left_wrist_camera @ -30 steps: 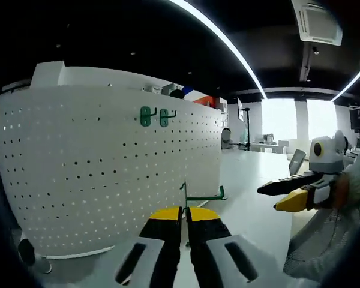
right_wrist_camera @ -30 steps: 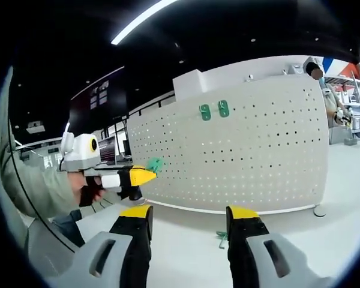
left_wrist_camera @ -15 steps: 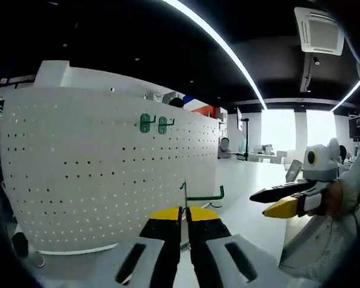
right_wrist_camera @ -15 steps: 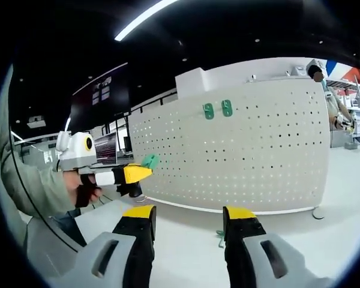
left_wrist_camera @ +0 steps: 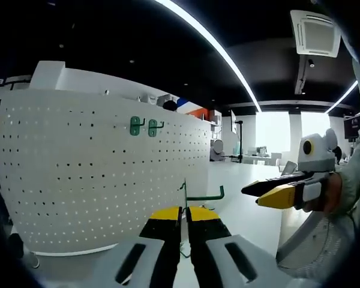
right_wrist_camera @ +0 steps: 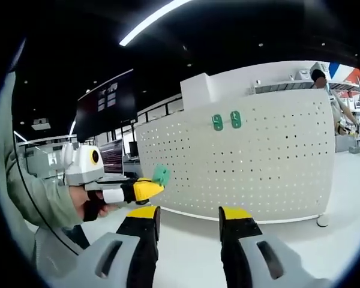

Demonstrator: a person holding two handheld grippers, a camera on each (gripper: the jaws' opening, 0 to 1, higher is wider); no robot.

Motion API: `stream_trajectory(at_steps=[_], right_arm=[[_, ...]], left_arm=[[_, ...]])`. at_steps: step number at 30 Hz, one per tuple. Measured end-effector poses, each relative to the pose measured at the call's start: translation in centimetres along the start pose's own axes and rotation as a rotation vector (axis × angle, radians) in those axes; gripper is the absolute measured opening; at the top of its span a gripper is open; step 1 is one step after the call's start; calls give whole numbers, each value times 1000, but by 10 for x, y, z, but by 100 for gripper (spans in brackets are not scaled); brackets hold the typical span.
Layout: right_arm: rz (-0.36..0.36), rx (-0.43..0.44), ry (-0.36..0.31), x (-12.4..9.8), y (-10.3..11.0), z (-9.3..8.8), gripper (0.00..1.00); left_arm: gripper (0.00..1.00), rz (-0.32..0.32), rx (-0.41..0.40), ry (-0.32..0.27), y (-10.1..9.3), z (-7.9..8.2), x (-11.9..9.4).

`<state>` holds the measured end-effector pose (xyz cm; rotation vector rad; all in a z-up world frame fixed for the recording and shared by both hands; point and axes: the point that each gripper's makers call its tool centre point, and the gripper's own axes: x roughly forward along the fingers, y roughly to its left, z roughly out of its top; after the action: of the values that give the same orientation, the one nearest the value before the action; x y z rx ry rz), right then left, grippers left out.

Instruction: Insert the hook assembly into the mounting plate slot until the hook locks in place.

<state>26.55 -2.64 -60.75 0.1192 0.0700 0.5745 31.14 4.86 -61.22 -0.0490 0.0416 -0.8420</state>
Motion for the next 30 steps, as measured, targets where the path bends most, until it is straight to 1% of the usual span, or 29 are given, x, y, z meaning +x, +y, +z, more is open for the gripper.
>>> stream_trajectory(at_steps=[6,10,16,21,30], right_arm=[[19,-7,-22,4,7,12,34],[29,-8,-24,5,10,16,33],[53,-3,-34,8,18,22,28],[70,-2,-38,12,24,26,27],[95,32,-53,18,32,32,22]], left_arm=[[3,-13,4,-6,-5,2,0],[3,-20,2,-11,-7,3,-1],[3,-38,0,-19,-16,5,-1],[3,-50,5,-26,-22,8,0],[3,-74,16,-44,-36,13,1]])
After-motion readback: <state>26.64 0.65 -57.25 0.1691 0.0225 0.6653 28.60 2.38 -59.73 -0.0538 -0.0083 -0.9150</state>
